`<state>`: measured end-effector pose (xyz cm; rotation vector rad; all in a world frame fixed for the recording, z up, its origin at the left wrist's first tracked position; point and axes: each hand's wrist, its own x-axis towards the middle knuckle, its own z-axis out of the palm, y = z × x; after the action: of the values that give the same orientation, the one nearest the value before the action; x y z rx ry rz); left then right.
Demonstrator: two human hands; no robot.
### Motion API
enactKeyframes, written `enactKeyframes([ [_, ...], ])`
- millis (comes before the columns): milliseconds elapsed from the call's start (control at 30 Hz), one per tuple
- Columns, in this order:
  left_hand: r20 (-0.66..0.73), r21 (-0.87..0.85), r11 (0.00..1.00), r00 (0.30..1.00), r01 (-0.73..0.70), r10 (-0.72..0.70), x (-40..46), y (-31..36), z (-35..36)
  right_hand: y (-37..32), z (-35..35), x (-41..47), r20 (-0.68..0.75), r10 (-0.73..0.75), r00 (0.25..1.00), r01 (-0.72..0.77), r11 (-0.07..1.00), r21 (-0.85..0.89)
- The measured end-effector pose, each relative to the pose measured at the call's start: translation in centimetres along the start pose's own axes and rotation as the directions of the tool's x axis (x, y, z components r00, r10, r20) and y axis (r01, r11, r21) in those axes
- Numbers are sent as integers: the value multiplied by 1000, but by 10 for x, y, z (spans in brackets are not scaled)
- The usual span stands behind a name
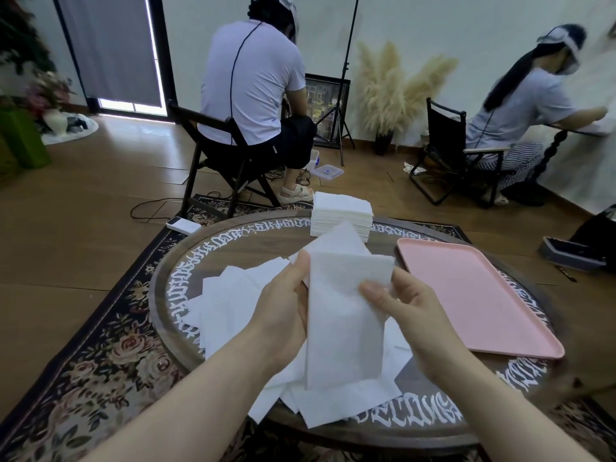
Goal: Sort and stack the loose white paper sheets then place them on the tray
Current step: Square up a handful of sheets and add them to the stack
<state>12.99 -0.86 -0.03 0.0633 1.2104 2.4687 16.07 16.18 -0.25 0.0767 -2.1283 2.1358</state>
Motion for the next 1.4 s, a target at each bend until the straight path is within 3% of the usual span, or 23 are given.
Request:
enactKeyframes([
  [67, -37, 55, 998, 998, -43, 45, 3, 4, -3, -6, -3, 2, -70, -77, 995, 77, 997, 7],
  [167, -94, 334, 935, 983, -120, 160, 8, 14, -10, -15, -18, 6, -140, -167, 976, 179, 980, 83],
  [233, -86, 495, 858, 976, -133, 201, 8, 17, -13, -18, -24, 5, -106, -154, 982, 168, 977, 134],
  [300, -84, 533, 837, 976, -124, 199, 6, 14, -13, -14, -21, 3, -48, -88, 995, 95, 982, 165],
  [500, -57, 446, 894, 995, -49, 83, 2, 0, -2, 1, -1, 1, -29, 45, 999, -44, 998, 36],
  [667, -56, 264, 965, 998, -3, 19, 1, 1, 1, 2, 3, 2, -66, 65, 996, -63, 998, 29],
  [1033, 4, 62, 997, 999, 36, -36, 0, 3, 3, 3, 13, 2, -86, 36, 996, -37, 999, -7],
  [1233, 63, 17, 999, 998, 31, -32, 1, 3, 3, 1, 15, 1, -92, 34, 995, -35, 999, -12],
  [1400, 31, 175, 984, 999, -37, 32, -1, -4, 6, 0, 16, -1, -32, 43, 999, -43, 999, -4],
])
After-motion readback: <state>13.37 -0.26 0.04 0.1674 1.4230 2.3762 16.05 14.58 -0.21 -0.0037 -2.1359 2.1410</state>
